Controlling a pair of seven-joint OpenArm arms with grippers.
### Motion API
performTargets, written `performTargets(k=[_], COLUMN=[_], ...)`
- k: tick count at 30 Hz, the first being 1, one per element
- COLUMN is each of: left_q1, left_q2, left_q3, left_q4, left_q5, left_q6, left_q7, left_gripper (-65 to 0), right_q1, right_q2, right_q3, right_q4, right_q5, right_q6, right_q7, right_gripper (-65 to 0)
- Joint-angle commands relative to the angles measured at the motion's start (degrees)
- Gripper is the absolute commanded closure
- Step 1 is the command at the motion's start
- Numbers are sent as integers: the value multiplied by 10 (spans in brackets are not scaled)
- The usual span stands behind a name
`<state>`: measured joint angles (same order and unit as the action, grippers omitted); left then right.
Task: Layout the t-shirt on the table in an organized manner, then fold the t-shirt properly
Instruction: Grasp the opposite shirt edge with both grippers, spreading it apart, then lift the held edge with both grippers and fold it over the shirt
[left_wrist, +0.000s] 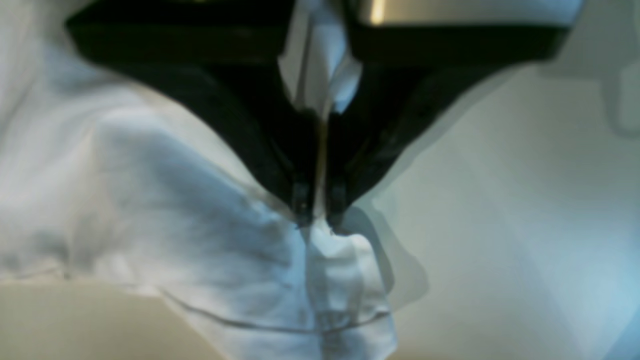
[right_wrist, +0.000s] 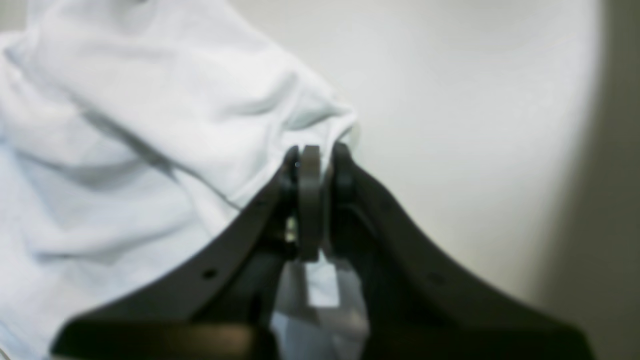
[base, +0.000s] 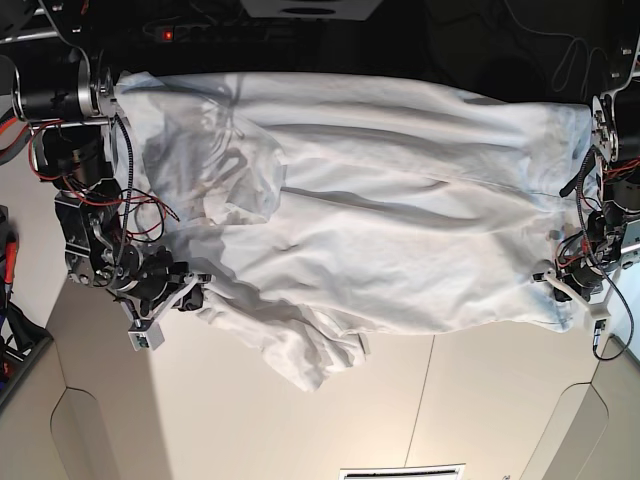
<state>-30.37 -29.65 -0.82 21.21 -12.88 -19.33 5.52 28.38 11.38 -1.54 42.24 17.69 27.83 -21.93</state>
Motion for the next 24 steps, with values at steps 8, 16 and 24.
performTargets(k=[8, 16, 24], left_q1=[38, 113, 183], left_q2=[-31, -37, -37], left_q3=[-1, -90, -224], left_q4=[98, 199, 277], left_q5=[-2, -28, -124], left_q6=[-45, -64, -207], left_q7=[9, 12, 53], left_gripper=[0, 0, 0], right_q1=[-66, -103, -112], right_q2=[3, 9, 20], right_q3=[40, 93, 142], right_q4=[173, 237, 283], right_q5=[2, 5, 73], right_q6=[5, 6, 45], right_q7=[-4, -15, -75], right_gripper=[0, 0, 0])
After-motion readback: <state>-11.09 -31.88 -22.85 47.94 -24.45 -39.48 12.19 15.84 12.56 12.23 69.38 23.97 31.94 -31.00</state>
